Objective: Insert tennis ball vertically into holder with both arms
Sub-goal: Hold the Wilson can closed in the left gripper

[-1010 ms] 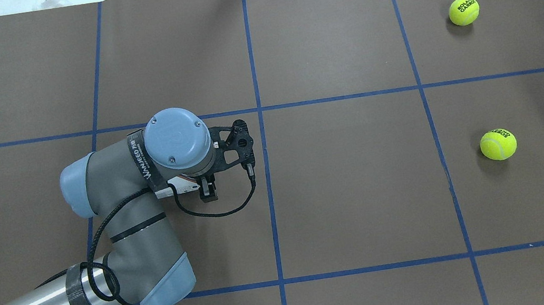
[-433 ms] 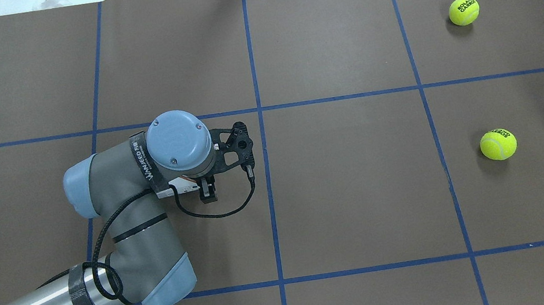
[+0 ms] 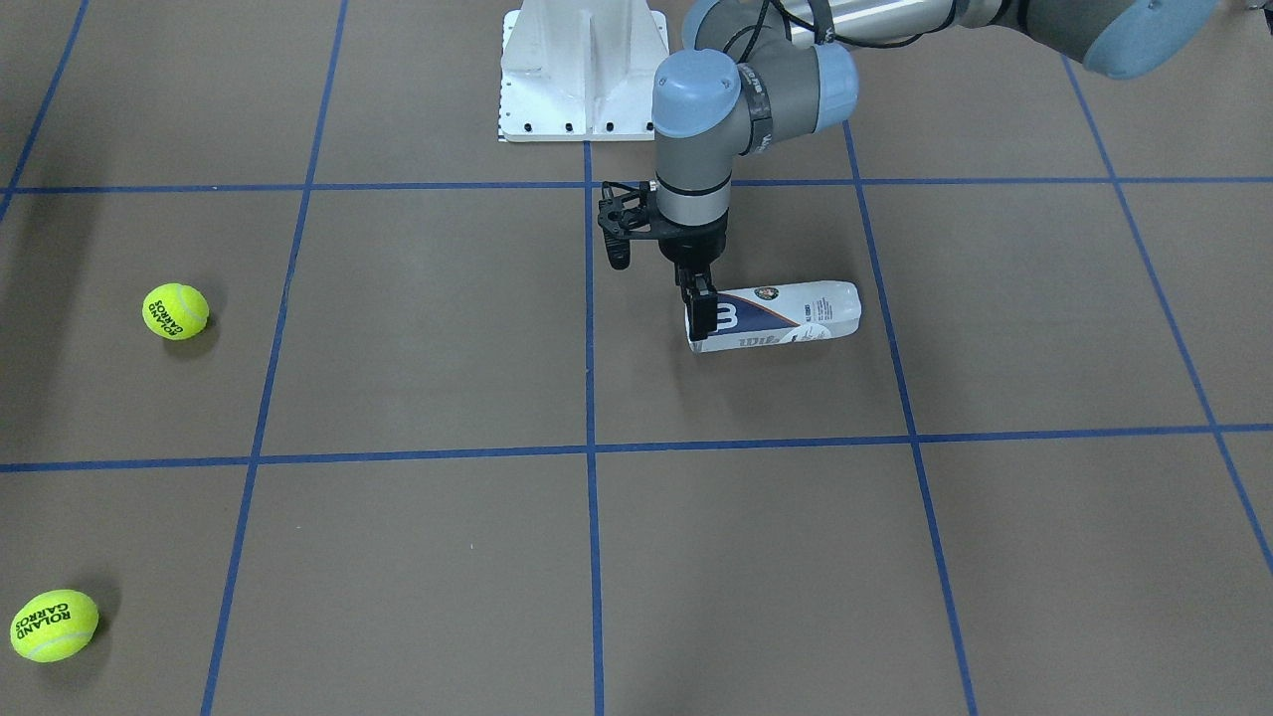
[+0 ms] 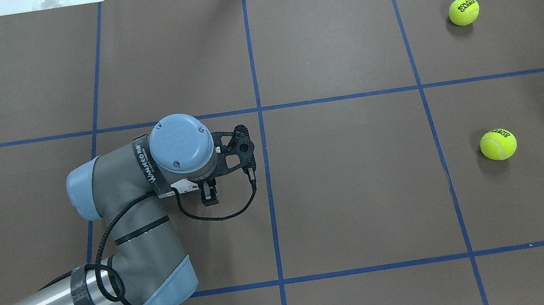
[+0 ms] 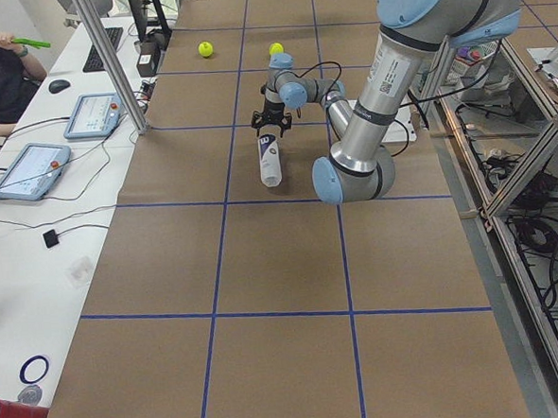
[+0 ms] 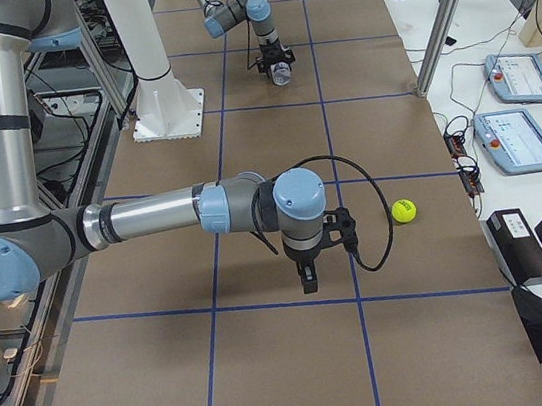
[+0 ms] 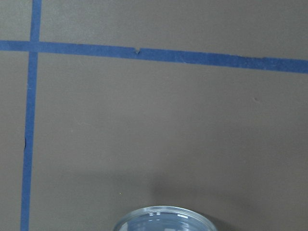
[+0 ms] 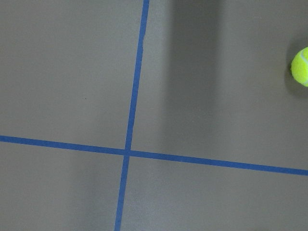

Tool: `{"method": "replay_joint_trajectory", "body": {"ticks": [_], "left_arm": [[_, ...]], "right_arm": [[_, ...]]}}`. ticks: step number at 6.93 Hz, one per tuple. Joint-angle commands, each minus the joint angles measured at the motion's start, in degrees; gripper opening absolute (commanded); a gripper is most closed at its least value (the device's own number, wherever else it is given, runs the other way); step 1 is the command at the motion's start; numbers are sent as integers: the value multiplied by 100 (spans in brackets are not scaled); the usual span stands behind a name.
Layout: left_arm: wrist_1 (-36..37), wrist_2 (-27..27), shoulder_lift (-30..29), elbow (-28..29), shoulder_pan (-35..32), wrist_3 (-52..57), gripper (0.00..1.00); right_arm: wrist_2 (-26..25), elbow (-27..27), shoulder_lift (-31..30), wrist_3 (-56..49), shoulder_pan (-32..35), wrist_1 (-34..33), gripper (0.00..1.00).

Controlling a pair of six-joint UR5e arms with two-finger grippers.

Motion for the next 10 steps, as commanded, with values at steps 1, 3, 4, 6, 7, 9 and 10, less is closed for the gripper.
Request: {"method": "replay_joint_trajectory", "body": {"ticks": [1, 3, 4, 6, 7, 9, 10], "left_arm": [[0, 0, 5, 52, 8, -2, 99], [0, 0, 5, 105, 8, -2, 99], [0, 0, 5, 105, 8, -2, 99], [-9, 0, -4, 157, 8, -11, 99], [-18, 0, 5, 175, 8, -11, 99], [-70, 0, -4, 210, 8, -28, 72], [-79, 0, -13, 193, 8, -37, 58]], "right_arm": [[0, -3, 0, 7, 0, 0, 100], [0, -21, 0, 7, 0, 0, 100], [0, -21, 0, 7, 0, 0, 100], [0, -21, 0, 7, 0, 0, 100], [0, -21, 0, 7, 0, 0, 100], [0, -21, 0, 7, 0, 0, 100], [9, -21, 0, 7, 0, 0, 100]]}}
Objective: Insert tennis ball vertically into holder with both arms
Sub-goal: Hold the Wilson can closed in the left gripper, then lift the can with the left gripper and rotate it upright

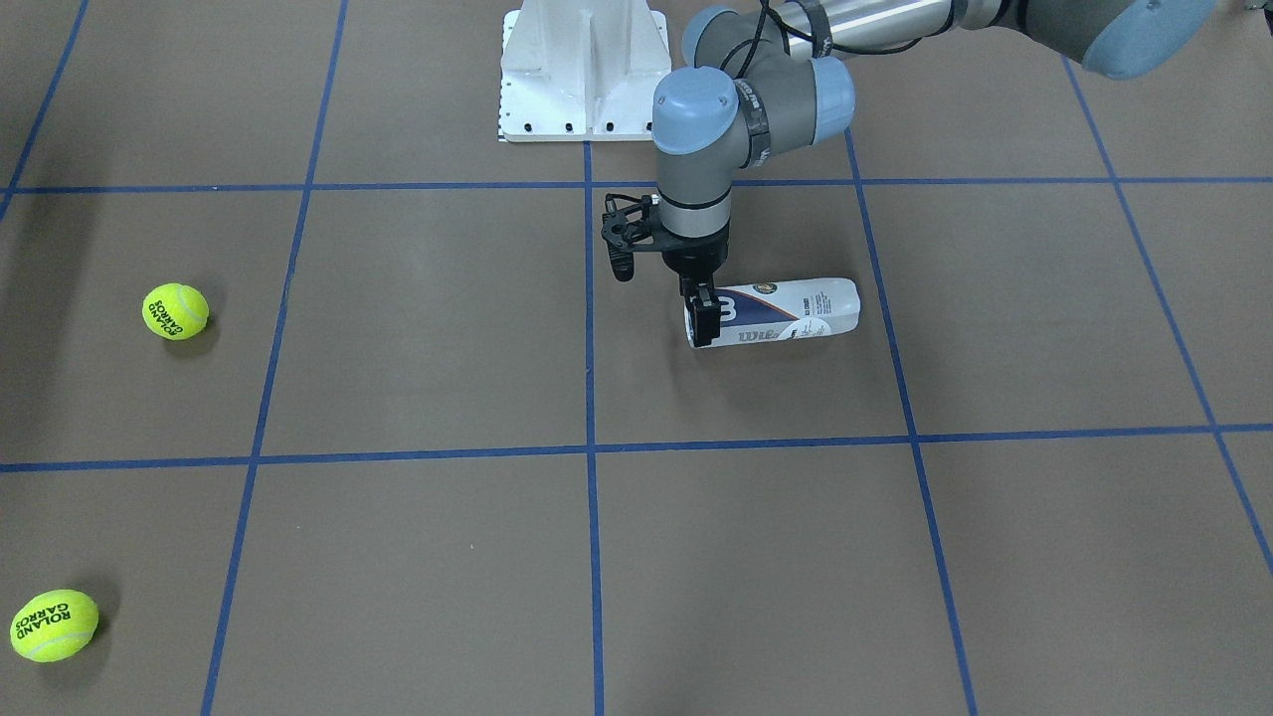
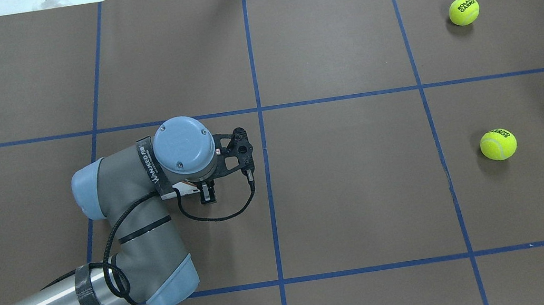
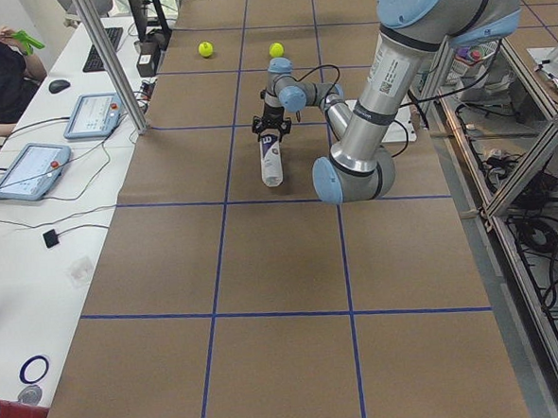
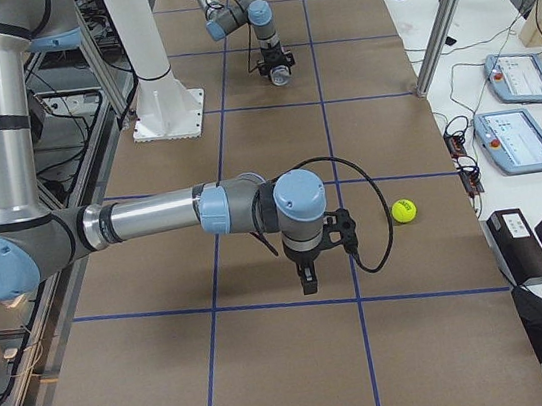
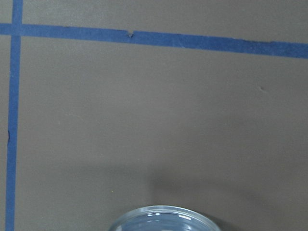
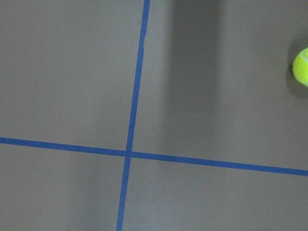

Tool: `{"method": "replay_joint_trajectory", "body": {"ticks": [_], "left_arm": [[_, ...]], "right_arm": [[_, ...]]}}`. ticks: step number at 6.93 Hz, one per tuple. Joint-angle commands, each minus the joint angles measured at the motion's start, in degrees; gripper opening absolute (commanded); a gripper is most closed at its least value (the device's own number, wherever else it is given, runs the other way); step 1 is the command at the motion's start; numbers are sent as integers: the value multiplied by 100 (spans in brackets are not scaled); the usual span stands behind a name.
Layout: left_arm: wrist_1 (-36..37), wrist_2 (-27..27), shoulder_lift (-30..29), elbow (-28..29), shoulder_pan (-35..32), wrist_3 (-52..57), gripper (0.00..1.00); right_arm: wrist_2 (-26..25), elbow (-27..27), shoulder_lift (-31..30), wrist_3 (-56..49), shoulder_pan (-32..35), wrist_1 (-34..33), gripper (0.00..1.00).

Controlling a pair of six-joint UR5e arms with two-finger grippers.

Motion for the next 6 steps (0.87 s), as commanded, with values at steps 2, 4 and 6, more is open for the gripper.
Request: {"method": "replay_joint_trajectory", "body": {"ticks": [2, 4, 6], "left_arm": [[-4, 9, -56, -101, -69, -11, 33], [-3, 18, -240, -581, -393, -37, 28], [-247, 17, -345, -1224, -614, -1225, 28]], "right_arm": [[-2, 17, 9, 0, 0, 0, 100], [7, 52, 9, 0, 0, 0, 100], [7, 53, 52, 0, 0, 0, 100]]}}
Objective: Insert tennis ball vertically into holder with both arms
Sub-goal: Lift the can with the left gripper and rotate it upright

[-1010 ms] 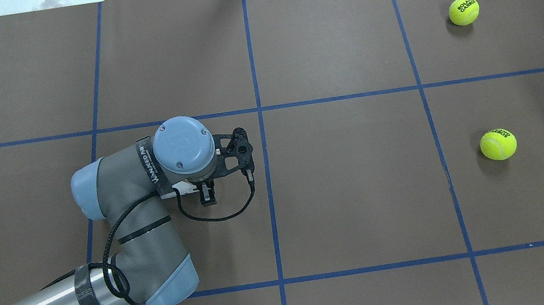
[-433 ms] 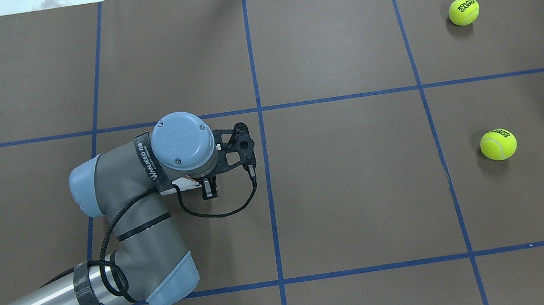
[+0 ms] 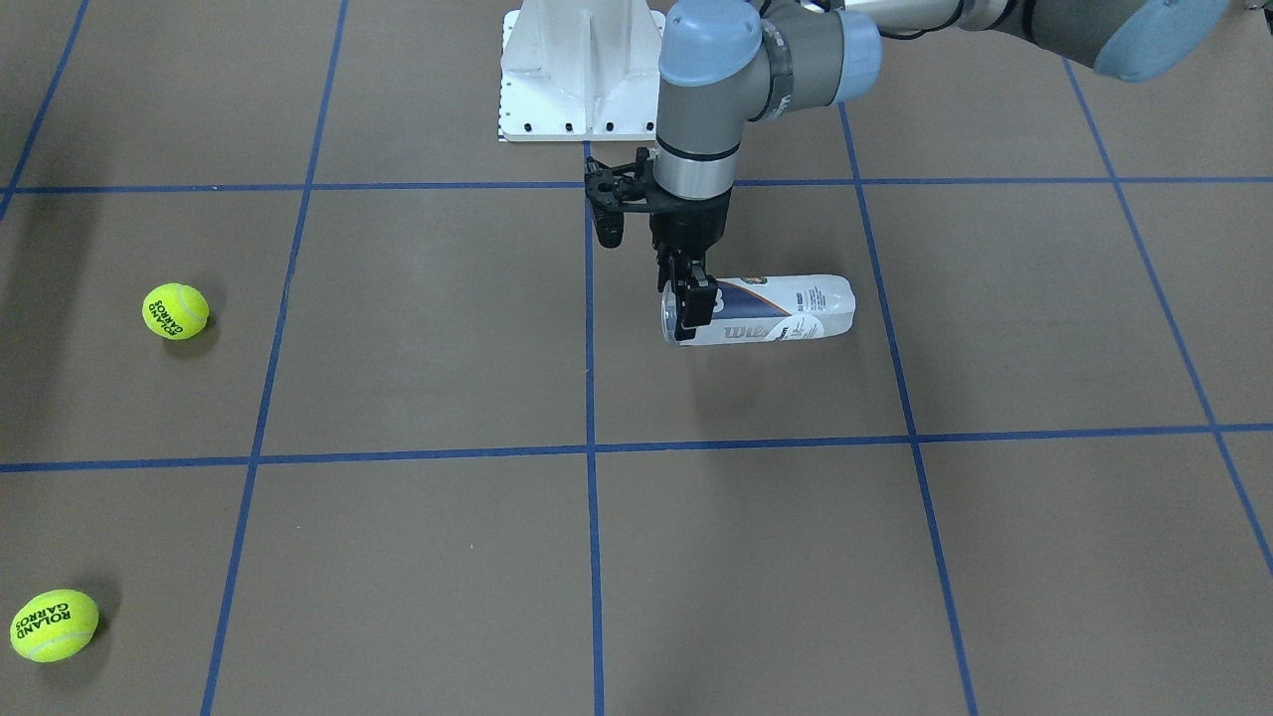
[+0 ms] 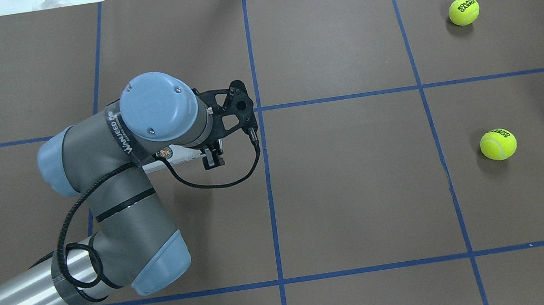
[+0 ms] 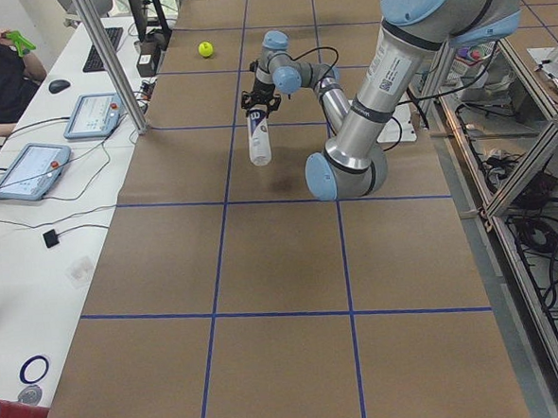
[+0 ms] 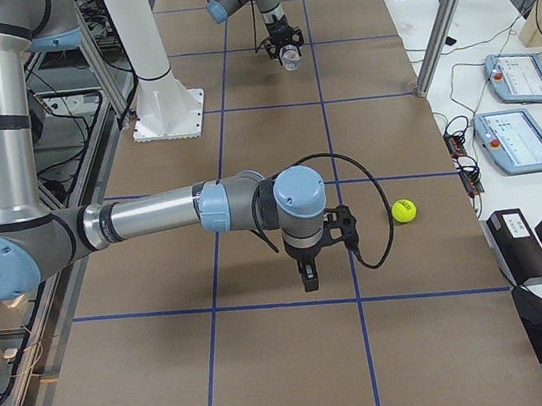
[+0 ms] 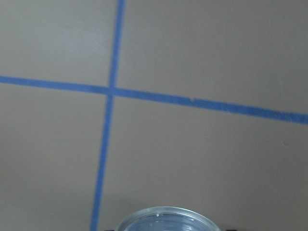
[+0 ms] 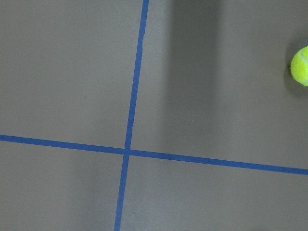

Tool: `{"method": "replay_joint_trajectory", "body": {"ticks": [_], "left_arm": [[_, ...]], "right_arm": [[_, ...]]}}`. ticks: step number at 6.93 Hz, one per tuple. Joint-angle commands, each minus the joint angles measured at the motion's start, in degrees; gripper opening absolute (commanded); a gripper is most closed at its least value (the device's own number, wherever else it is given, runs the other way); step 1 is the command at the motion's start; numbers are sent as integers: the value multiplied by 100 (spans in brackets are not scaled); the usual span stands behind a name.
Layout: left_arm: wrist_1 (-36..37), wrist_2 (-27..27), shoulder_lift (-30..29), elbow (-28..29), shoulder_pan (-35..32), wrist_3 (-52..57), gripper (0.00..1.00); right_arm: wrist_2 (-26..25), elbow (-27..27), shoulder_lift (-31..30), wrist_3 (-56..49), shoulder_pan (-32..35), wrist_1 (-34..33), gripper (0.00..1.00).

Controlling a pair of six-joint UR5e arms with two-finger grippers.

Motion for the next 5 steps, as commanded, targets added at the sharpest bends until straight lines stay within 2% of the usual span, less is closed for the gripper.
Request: {"method": "replay_joint_trajectory", "body": {"ticks": [1, 2, 4, 5], "left_arm": [[-1218, 231, -88, -290, -135, -1580, 28], [-2360, 555, -44, -185, -136, -2511, 28], [-3692, 1030, 131, -149, -136, -3474, 28], [-4664, 1398, 350, 8, -118, -3783, 28]], "right_arm": [[1, 0, 63, 0, 0, -4, 100], [1, 9, 72, 0, 0, -4, 100], [10, 18, 143, 0, 0, -4, 100], [10, 18, 169, 0, 0, -4, 100]]}}
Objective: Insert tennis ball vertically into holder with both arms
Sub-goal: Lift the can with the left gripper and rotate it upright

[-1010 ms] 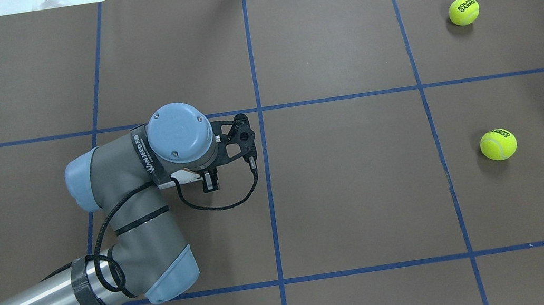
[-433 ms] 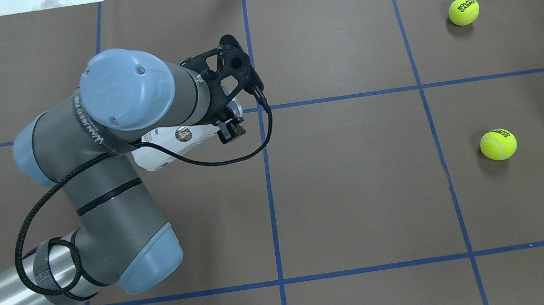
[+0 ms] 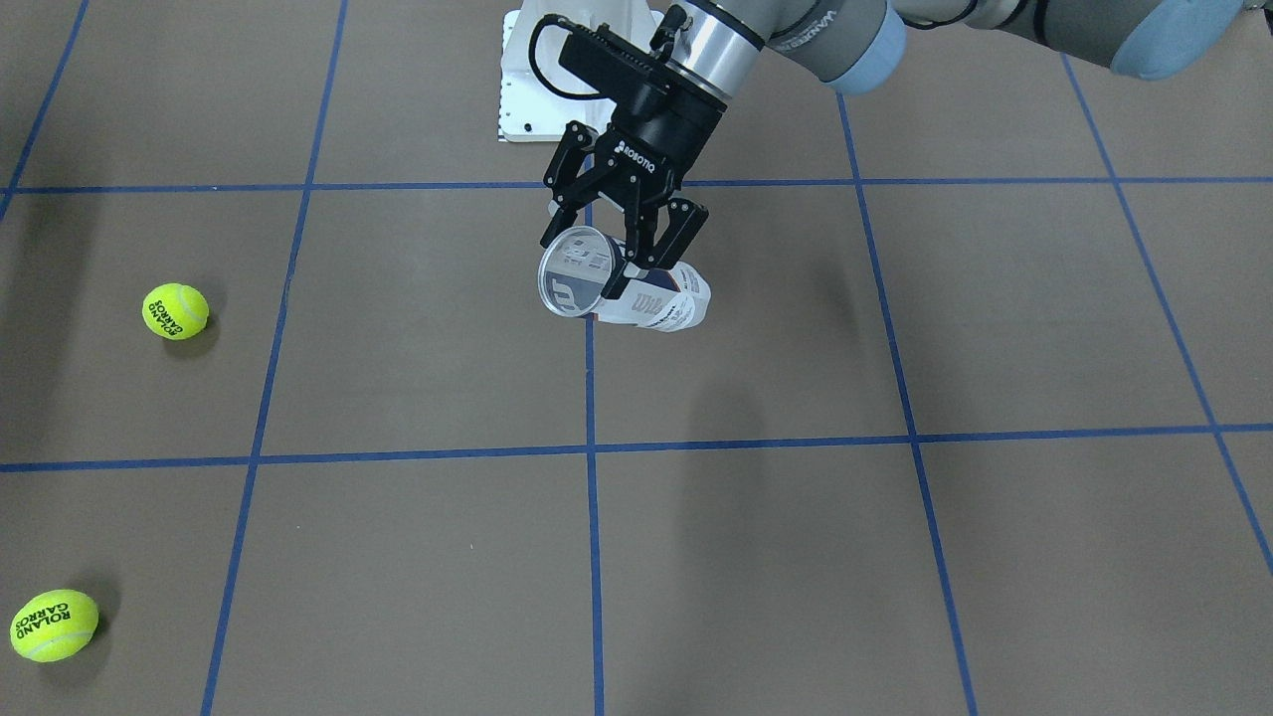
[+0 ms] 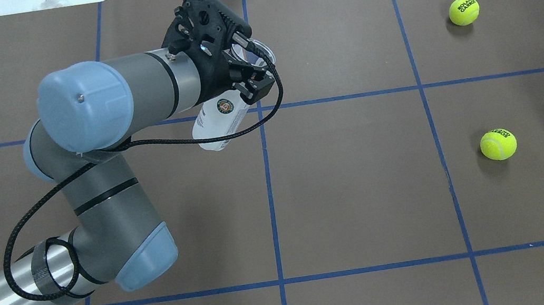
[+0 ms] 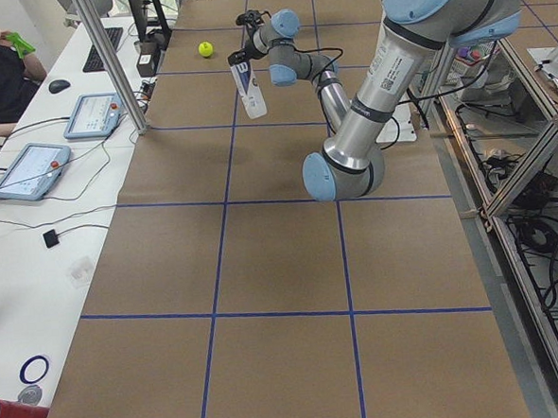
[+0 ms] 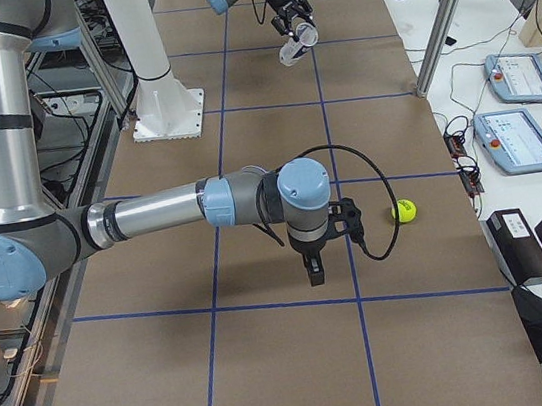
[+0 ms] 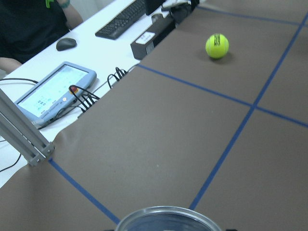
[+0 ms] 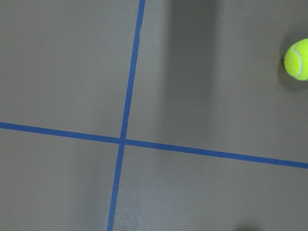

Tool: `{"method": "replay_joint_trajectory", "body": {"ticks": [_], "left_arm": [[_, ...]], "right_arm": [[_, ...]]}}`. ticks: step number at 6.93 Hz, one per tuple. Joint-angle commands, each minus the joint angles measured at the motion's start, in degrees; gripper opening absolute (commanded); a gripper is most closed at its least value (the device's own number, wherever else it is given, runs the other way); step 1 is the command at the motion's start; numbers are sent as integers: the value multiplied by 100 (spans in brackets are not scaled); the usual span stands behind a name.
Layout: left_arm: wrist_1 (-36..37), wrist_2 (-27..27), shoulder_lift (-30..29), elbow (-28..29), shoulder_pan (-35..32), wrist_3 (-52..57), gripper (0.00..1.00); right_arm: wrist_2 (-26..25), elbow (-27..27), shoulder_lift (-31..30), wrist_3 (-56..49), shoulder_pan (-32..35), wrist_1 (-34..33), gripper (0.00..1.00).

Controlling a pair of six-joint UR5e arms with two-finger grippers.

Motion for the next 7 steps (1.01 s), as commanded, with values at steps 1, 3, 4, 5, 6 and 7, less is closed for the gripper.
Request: {"method": "replay_joint_trajectory", "body": {"ticks": [1, 3, 4, 5, 6, 7], "left_arm": [[-2593, 1080, 348, 710, 74, -606, 28], [-4920, 2408, 358, 1785, 406, -573, 26], [-5398, 2867, 340, 2015, 574, -538, 25], [-5595, 3176, 445, 2087, 828, -294, 19], [-5919, 3510, 428, 2218, 1213, 161, 20], [-6078, 3635, 419, 2385, 1330, 227, 20]], "right_arm": [[10, 19, 49, 0, 0, 0, 100], [106, 46, 50, 0, 0, 0, 100], [141, 37, 50, 0, 0, 0, 100], [150, 81, 50, 0, 0, 0, 100], [151, 81, 50, 0, 0, 0, 100], [151, 72, 50, 0, 0, 0, 100]]}}
